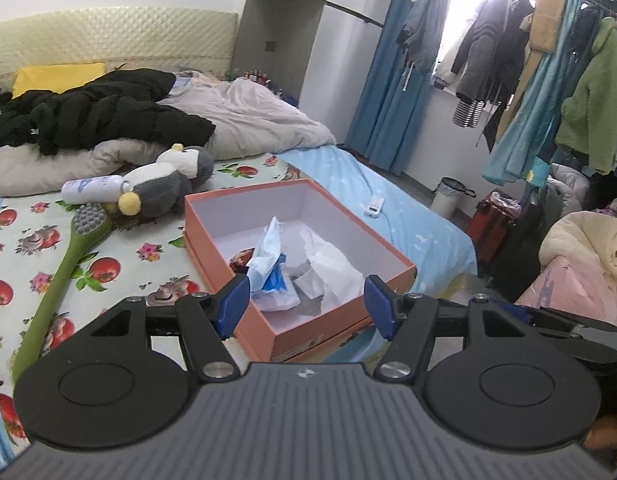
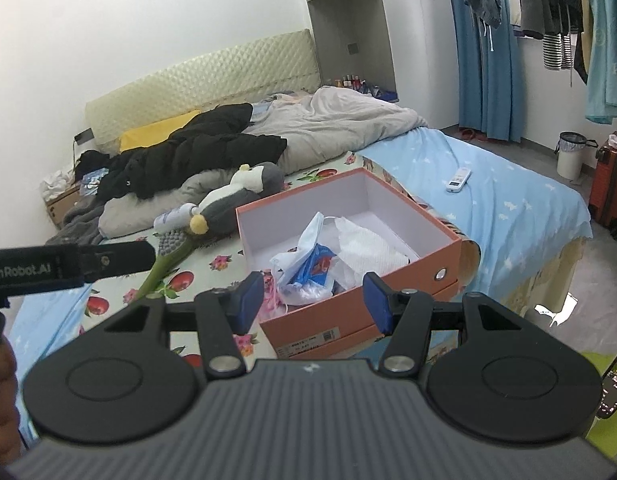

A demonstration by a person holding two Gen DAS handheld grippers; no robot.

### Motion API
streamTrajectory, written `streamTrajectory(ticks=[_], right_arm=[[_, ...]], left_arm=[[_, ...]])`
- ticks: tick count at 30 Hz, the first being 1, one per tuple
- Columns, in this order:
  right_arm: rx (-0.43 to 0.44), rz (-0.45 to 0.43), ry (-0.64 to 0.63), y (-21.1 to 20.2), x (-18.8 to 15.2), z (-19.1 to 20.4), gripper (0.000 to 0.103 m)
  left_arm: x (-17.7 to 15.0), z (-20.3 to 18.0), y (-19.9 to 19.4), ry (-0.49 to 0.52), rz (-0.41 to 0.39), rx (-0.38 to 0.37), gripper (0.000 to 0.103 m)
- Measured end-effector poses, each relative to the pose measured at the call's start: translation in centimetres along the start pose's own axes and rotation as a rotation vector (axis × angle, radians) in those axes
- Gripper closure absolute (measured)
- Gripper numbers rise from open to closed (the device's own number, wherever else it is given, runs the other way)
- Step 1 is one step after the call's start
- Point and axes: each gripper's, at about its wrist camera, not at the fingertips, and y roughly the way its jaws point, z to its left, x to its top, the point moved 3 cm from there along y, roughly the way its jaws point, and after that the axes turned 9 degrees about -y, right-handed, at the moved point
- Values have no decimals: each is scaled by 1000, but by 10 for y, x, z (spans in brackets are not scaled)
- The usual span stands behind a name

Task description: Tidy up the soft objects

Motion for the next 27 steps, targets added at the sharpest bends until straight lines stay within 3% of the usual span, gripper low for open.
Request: streamTrajectory(ticks=[5,27], right_arm=[[17,0,-10,2,-7,2,45],[32,-2,-49,2,-13,11,45]], left_arm=[[-6,4,-4,-3,-14,34,34],[-20,21,-13,-13,-23,54,34]])
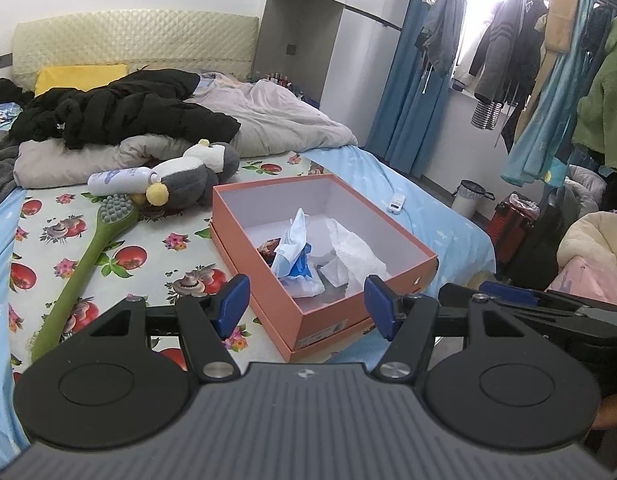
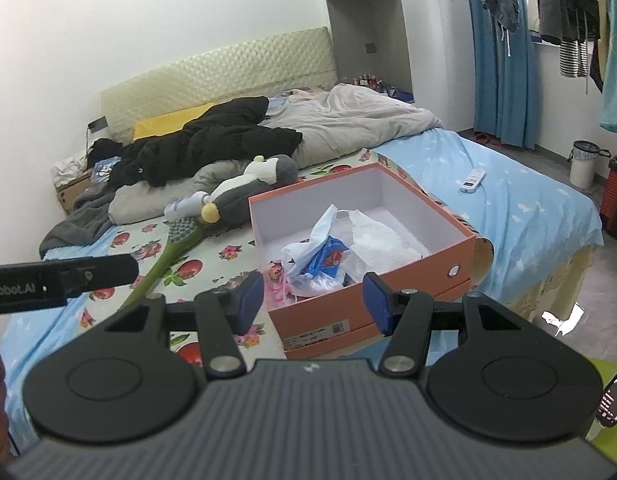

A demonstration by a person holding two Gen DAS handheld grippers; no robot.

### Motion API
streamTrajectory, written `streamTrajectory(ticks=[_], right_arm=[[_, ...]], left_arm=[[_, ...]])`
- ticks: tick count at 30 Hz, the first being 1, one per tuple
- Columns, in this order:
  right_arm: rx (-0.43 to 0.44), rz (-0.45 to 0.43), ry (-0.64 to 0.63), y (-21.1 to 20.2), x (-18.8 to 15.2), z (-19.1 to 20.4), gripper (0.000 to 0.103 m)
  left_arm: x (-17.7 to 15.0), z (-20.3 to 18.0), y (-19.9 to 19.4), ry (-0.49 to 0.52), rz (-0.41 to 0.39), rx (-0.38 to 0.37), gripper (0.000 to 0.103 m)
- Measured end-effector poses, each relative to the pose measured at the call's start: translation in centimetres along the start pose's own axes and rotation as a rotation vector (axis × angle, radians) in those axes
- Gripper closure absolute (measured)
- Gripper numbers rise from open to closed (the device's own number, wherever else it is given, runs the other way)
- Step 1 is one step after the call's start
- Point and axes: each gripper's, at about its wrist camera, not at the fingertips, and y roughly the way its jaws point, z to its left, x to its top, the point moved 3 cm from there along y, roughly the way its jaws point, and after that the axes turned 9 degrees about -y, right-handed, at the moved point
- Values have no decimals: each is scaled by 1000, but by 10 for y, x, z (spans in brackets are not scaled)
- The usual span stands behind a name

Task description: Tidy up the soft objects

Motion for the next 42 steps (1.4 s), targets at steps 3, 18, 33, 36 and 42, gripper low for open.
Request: streamTrajectory(ticks=[3,18,33,36,42], right_arm=[[0,0,-7,-1,1,2,45],[-24,-26,-27,-2,5,-3,0],[-28,-7,-34,1,4,-2,0],[-29,-8,-34,1,4,-2,0],[-30,-5,-35,1,5,-2,0]], left_arm=[[0,2,0,-7,-2,4,34],[4,6,3,-43,-7,13,4],[6,7,9,-27,18,60,0],[7,7,10,-21,17,68,0],[7,9,9,-18,11,68,0]])
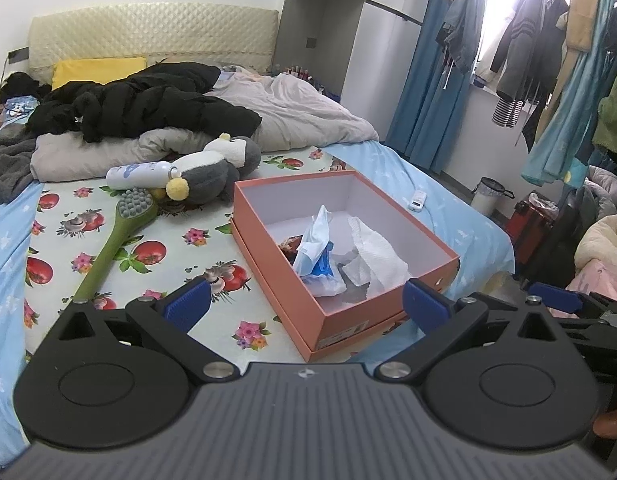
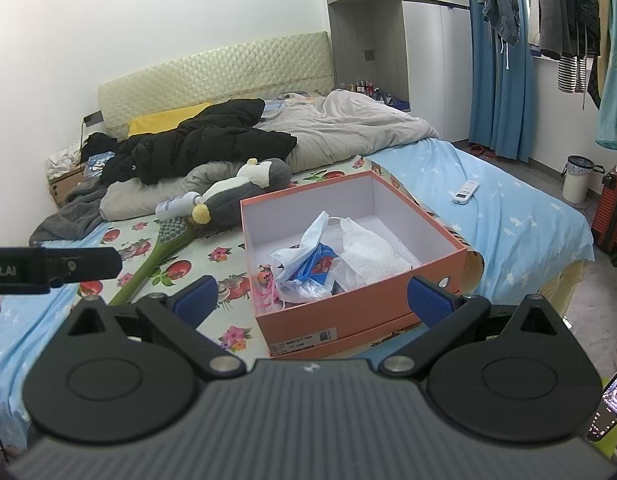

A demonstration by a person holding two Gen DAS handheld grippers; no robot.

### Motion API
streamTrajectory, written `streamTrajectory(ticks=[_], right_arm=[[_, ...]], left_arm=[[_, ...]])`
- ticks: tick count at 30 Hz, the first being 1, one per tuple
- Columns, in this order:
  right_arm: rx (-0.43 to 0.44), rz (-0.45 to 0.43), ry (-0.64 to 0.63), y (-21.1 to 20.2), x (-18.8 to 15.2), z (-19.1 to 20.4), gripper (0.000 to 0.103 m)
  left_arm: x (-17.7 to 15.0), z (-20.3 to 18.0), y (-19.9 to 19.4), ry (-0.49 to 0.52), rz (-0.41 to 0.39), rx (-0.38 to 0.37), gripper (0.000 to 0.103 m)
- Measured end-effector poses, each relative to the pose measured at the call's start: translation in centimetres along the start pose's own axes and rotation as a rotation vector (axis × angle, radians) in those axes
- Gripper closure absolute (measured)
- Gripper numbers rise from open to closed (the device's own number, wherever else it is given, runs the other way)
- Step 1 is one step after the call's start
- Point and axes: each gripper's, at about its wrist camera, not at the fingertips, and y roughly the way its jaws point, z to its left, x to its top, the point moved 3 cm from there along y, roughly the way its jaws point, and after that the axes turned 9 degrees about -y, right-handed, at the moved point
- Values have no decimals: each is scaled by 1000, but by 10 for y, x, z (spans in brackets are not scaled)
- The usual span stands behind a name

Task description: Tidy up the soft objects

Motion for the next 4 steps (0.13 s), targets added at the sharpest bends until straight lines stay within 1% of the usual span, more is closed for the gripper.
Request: streamTrajectory(ticks=[4], right_arm=[[-1,2,0,0,0,-1,0]], left_arm=[[0,-1,0,-1,1,-1,0]])
